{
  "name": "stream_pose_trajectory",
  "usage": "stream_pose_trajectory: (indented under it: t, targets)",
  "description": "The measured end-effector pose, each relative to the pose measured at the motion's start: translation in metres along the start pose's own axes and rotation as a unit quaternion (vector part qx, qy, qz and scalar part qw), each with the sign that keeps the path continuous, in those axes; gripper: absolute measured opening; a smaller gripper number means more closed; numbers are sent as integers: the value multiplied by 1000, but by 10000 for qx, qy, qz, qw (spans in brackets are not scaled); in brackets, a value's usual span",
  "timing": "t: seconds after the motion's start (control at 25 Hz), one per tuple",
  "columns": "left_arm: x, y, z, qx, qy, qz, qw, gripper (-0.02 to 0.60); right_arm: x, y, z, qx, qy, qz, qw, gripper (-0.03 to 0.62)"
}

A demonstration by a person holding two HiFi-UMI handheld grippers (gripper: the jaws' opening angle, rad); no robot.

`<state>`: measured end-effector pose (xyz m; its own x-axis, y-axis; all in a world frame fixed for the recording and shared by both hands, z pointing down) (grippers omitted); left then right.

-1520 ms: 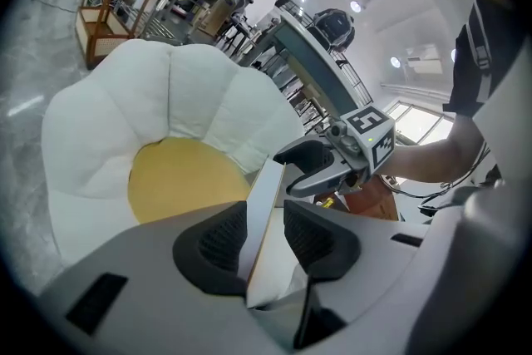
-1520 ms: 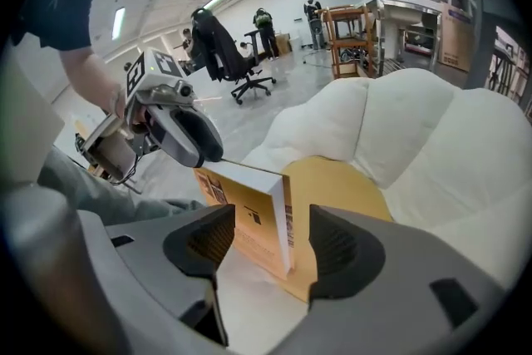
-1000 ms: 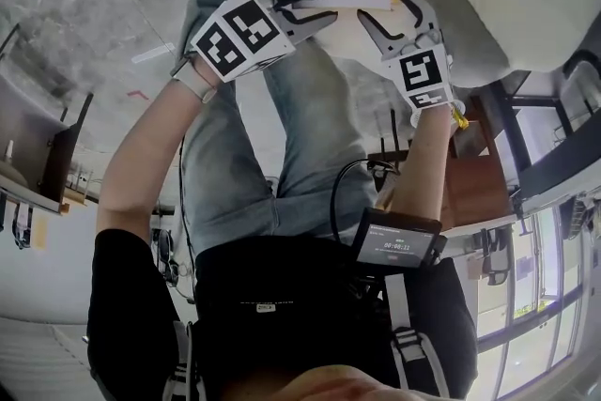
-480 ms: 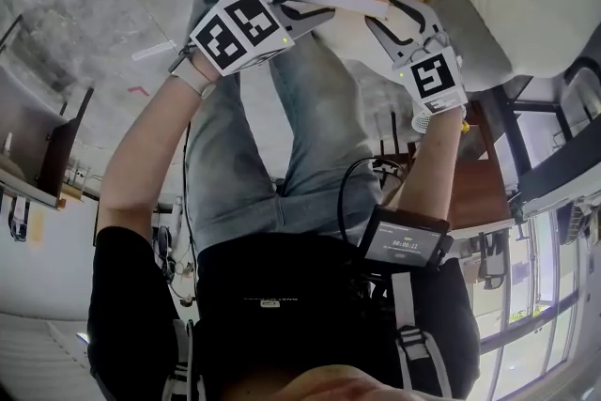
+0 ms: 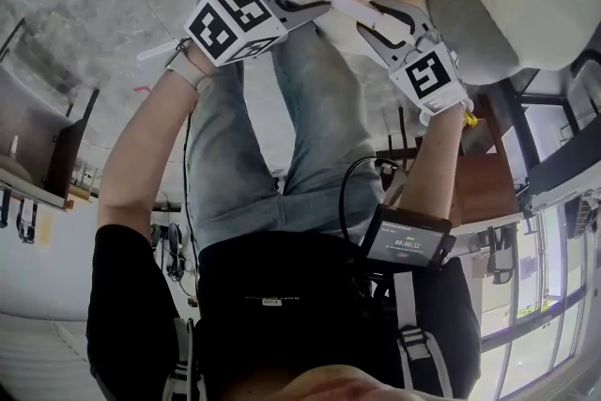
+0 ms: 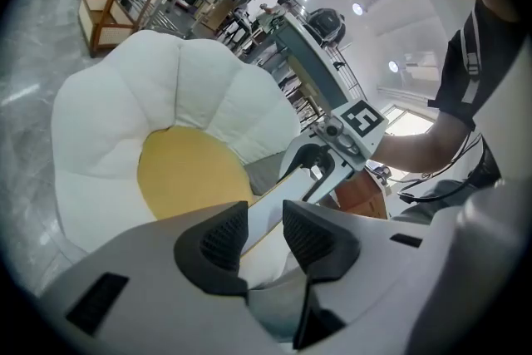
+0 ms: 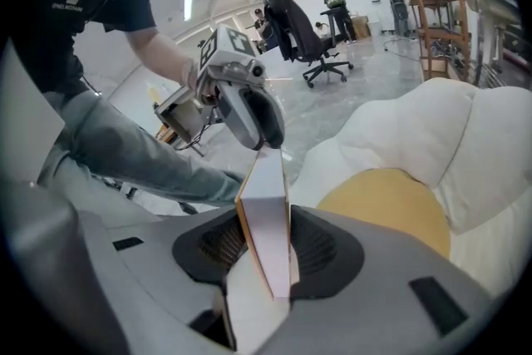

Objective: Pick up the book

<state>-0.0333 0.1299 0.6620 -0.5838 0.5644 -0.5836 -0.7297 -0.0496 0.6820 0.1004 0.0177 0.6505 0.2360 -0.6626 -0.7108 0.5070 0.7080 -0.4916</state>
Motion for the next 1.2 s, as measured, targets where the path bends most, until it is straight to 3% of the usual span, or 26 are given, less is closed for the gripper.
stream_pose_trajectory:
  t: [0.08, 0.24, 0.84, 1.04, 1.2]
  targets:
    - [10, 2, 2, 39, 0, 15, 10000, 140, -13, 11, -11, 64, 118, -76, 9999, 178]
    - [18, 10, -1, -50, 60, -67, 9999, 140, -21, 12, -22, -84, -163, 275, 9995, 170]
    - [12, 11, 7, -262, 437, 97, 9987, 140, -15, 12, -10, -461, -213, 873, 9949, 167]
    - [26, 2, -8, -459, 360, 144, 9982, 109, 8, 15, -20, -1041, -555, 1275, 9848, 167]
    - [57, -18, -36, -915, 460, 294, 9943, 76, 38, 30, -51, -1441, -993, 1648, 9707, 167]
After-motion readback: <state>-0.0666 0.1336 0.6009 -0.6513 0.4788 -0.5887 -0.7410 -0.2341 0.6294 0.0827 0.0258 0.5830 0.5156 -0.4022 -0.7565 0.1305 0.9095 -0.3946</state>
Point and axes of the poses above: the fingertips, and each gripper's own axes: x backward along the fingers, y to its left, z out of its underside, the point moved 8 cm from there along x, backward along the fingers, and after that the axes turned 6 degrees about -z, right-handed, at the moved point
